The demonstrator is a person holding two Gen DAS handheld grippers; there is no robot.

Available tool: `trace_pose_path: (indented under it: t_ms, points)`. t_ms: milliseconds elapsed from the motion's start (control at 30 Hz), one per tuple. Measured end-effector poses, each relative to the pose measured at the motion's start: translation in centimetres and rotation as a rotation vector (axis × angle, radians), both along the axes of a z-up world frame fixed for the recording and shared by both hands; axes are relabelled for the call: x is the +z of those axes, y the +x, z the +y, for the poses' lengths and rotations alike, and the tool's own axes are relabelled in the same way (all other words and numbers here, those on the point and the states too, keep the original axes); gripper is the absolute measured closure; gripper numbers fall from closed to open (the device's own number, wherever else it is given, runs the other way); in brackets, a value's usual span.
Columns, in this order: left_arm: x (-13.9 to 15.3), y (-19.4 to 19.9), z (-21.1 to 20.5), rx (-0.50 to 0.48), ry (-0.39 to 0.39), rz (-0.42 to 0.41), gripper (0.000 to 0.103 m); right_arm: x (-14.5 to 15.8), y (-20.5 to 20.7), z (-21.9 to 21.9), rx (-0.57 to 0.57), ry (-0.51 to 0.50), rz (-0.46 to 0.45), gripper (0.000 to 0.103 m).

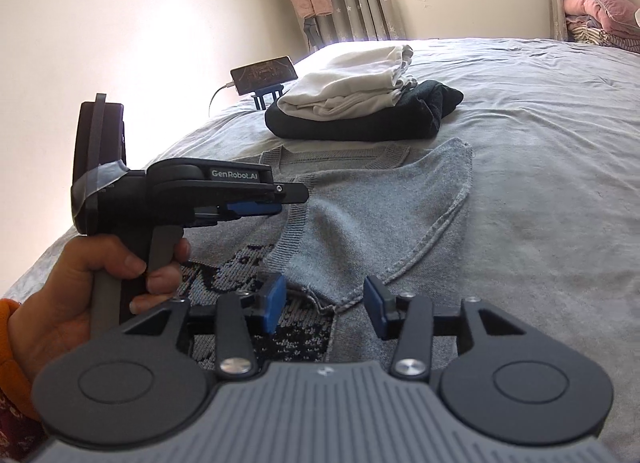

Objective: Fold clothes

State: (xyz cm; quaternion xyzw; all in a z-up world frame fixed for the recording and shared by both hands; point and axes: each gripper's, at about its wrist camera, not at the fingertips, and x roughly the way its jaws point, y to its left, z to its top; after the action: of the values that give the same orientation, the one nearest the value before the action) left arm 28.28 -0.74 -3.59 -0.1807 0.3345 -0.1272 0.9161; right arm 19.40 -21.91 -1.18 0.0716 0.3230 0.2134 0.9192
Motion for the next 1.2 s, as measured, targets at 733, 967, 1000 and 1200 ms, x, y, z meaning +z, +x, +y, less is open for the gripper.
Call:
trace_pose_path:
  t_ms: [733,967,1000,1200]
  points:
    - [-0.1,-10.0,-3.8,-0.241,-0.153,0.147,0.067,0.8,-9.7,1.2,0.077,-0.115,0.078,0.069]
    - [-0.6,-10.6,-4.6,-0.265,-0.175,0.170,0.075,-0.1,-10.0,0.1,0.020,-0.167,0.084,0.078]
    - [-0.6,-10.5,-4.8,-0.269,-0.178,0.175,0.076,-0.2,-10.0,-0.1,0.015,-0.169,0.085,0.078]
    - [-1.5,-9.8,-5.5,-0.261,-0.210,0.203,0.081,-0.9,-10.1,-0.4,0.006,-0.221,0.084,0.078]
